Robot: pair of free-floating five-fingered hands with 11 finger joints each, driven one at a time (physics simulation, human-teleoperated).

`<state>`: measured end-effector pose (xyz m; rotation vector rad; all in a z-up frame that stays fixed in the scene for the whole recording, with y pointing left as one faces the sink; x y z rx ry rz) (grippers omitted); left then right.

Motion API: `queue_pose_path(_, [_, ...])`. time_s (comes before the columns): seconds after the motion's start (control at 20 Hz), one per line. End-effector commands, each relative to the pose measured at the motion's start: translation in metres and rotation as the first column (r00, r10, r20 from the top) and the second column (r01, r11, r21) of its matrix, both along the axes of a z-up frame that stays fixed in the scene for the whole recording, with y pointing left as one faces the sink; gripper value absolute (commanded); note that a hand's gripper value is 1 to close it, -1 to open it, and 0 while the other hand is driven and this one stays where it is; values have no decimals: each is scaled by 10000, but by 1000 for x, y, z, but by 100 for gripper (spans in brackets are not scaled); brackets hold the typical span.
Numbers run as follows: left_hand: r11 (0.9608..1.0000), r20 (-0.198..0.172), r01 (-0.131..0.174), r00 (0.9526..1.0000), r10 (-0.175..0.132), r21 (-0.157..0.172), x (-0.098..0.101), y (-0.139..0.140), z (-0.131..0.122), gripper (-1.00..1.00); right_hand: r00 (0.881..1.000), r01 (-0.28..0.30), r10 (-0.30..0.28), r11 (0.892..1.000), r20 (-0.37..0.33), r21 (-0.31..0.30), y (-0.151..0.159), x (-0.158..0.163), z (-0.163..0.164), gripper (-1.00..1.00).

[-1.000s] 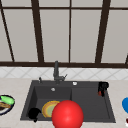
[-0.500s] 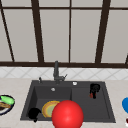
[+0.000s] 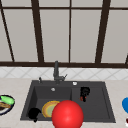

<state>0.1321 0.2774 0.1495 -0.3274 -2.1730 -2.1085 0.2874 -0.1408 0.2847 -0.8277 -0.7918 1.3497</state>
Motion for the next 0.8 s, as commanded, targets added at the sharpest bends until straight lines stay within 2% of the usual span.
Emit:
queue_pose_path(0.0, [10000,0,0,10000,0,0,0,0,0,0,9999,2,2,9996,-125,281,31,0,-16,100])
queue_pose_path(0.15, [10000,0,0,10000,0,0,0,0,0,0,9993,228,-227,9997,-303,26,53,3,-37,100])
queue_pose_path(0.4, [10000,0,0,10000,0,0,0,0,0,0,9966,783,-780,9969,-265,94,74,17,-61,100])
queue_pose_path(0.75, [10000,0,0,10000,0,0,0,0,0,0,9977,543,-543,9985,-417,-8,107,52,-82,100])
